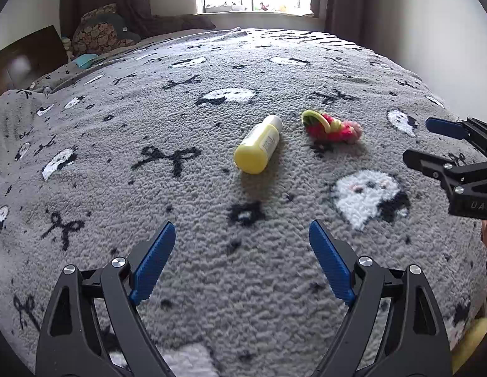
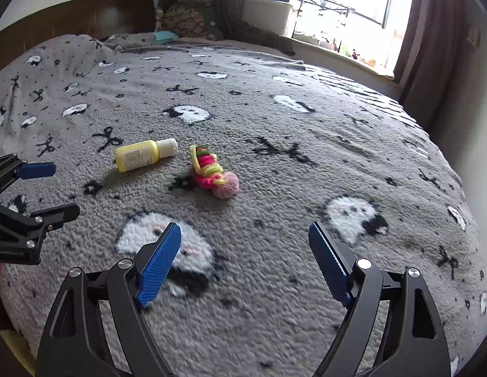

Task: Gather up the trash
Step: 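Grasp the pink-yellow pipe-cleaner toy with the right tool while the left tool grasps the yellow lotion bottle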

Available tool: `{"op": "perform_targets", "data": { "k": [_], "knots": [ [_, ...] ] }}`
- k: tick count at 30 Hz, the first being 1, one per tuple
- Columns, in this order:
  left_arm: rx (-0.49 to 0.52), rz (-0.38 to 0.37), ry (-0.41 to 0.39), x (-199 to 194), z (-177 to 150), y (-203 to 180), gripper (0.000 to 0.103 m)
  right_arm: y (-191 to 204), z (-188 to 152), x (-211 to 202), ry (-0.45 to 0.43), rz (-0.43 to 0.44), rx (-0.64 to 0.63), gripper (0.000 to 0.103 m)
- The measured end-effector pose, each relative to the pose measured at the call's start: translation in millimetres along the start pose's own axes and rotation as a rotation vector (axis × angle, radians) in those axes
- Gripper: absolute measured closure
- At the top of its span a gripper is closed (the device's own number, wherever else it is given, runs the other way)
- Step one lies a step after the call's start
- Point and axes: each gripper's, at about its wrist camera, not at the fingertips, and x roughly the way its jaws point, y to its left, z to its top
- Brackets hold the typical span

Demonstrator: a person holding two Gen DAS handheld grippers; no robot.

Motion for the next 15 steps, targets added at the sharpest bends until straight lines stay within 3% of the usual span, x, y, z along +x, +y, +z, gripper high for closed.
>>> {"op": "perform_targets", "data": {
  "k": [7,9,12,13,15],
  "knots": [
    [0.007,-0.006,0.006,39.9,29.9,8.1,0.028,20.6,27.4,59.6,0.047,-0.002,-0.049,0.021],
    [0.009,-0.019,0.009,48.2,36.5,6.6,0.028,22.7,32.5,73.5,0.065,0.008,-0.057,0.026],
    [0.024,-0.024,0.016,60.9,45.6,2.4,0.031,23.9,37.7,91.1,0.087,0.033,-0.082,0.046],
    [0.028,-0.027,0.020,65.2,48.3,1.2,0.033,23.4,38.3,94.0,0.088,0.060,-0.085,0.058],
    [0.034,-0.043,0.029,72.8,53.0,-1.2,0.036,22.5,38.9,96.1,0.086,0.082,-0.084,0.063]
  ]
}}
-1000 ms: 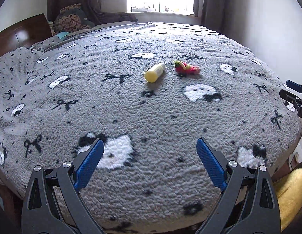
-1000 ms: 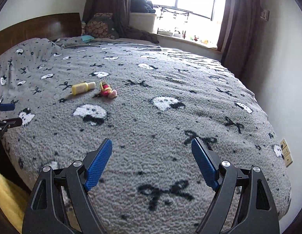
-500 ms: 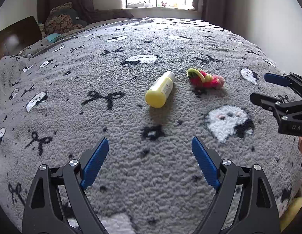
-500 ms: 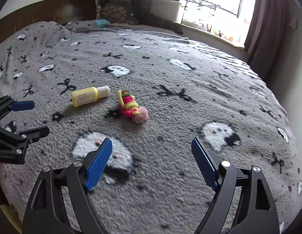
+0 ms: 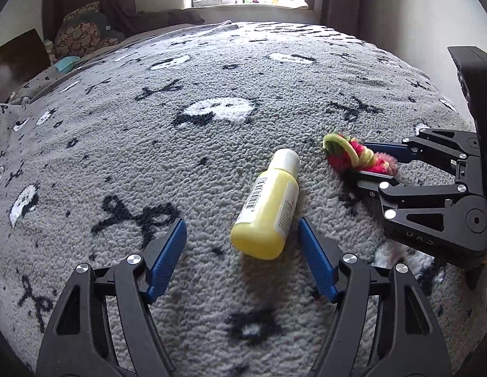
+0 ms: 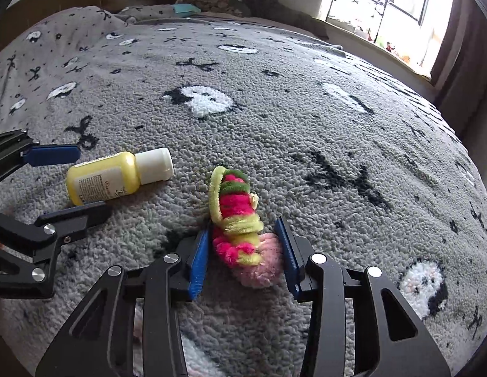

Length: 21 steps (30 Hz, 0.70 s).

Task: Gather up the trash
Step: 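Grasp the pink-yellow pipe-cleaner toy with the right tool while the left tool grasps the yellow lotion bottle, then carry the toy and yellow lotion bottle down past the bed edge to the bin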

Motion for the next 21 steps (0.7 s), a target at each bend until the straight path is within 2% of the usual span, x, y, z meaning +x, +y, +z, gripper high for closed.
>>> {"op": "perform_targets", "data": {
  "k": [6,9,14,21],
  "knots": [
    [0.022,-0.012,0.021,16.9,12.4,-7.3,0.038,-8.9,-4.4,-8.5,0.002,0.050,0.049,0.068],
    [0.010,-0.028,0.031,20.6,15.3,-8.8,0.059,-14.4,-9.7,-16.9,0.003,0.047,0.064,0.069],
    [0.005,-0.015,0.038,6.8,10.8,-14.8,0.073,-24.7,-24.2,-40.0,-0.008,-0.050,0.039,0.069],
    [0.004,0.003,-0.002,-50.4,-4.5,-28.5,0.074,-46.2,-48.4,-94.3,-0.026,-0.133,0.068,0.069]
  ]
}}
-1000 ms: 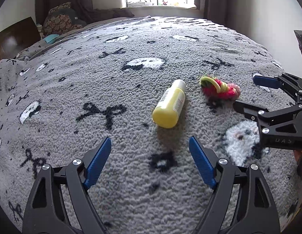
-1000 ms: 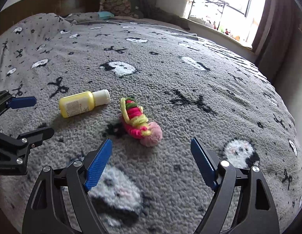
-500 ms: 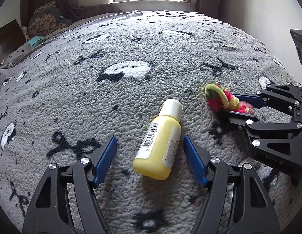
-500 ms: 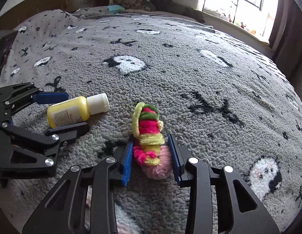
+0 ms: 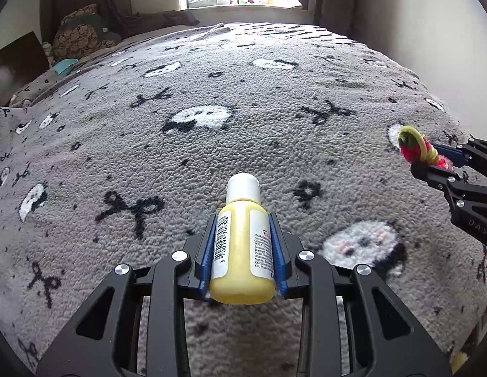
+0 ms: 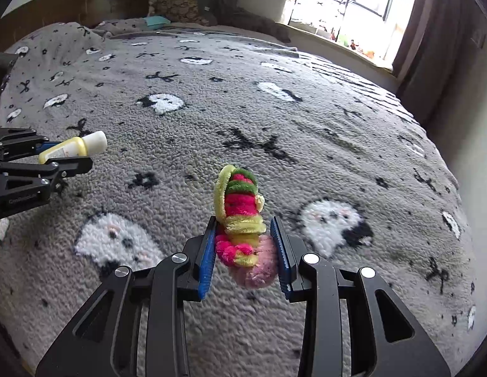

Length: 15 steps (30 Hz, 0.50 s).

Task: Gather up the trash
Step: 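Carry the toy and yellow lotion bottle down past the bed edge to the bin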

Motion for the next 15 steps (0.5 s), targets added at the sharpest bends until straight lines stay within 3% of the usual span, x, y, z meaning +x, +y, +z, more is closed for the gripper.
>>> {"op": "perform_targets", "data": {
  "k": [8,15],
  "knots": [
    [0.031,0.052,-0.083,-89.4,-20.4,-35.7,0.074,-12.9,-23.9,-106.8,-0.113,-0.104,0.010,0.069],
    [0.082,0.024,-0.177,-165.9,-33.6,-67.5,0.074,-28.8,-39.8,-191.7,-0.216,-0.140,0.018,0.069]
  ]
}}
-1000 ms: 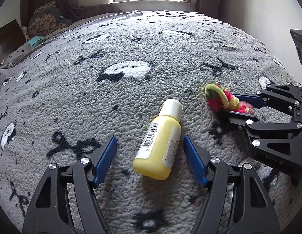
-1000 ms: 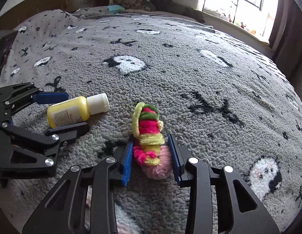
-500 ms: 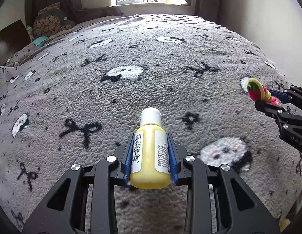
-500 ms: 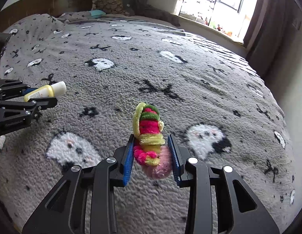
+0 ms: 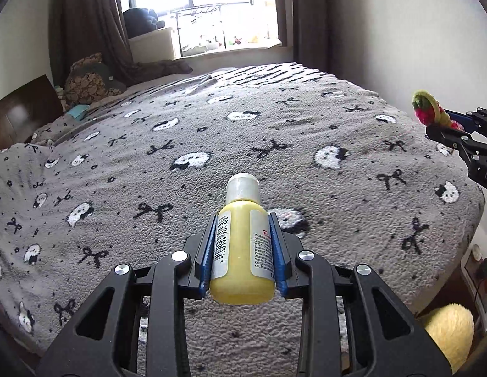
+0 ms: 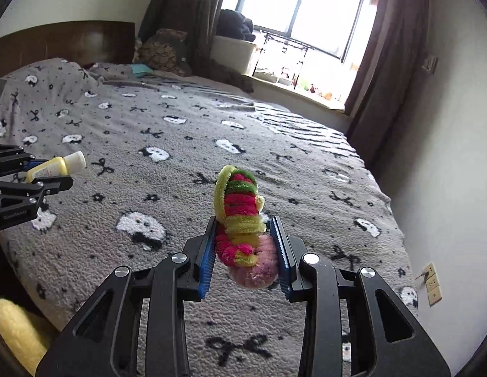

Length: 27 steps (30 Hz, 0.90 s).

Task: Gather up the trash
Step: 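Carry the toy and yellow lotion bottle down past the bed edge to the bin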

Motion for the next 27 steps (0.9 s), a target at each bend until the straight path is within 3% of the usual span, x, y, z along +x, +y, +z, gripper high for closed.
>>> {"op": "perform_targets", "data": {
  "k": [5,9,16,24,27],
  "knots": [
    [0.017,-0.030,-0.052,-43.7,-9.3,-16.0,0.074,-10.9,-11.8,-42.8,-0.042,-0.009,0.015,0.069],
    [0.043,-0.059,-0.062,-63.9,-33.1,-33.9,0.074,-11.1,-31.9,-64.7,-0.059,0.042,0.041,0.069],
    [0.078,-0.121,0.003,-69.9,-97.8,-61.2,0.074,16.8,-79.6,-84.7,-0.052,0.147,0.058,0.068],
    [0.066,-0.118,0.049,-68.3,-164.5,-78.3,0.074,54.5,-132.9,-82.4,-0.012,0.134,0.084,0.068],
    [0.059,-0.135,0.089,-62.2,-188.8,-86.0,0.074,62.6,-154.7,-77.5,0.027,0.176,0.135,0.068]
  ]
}}
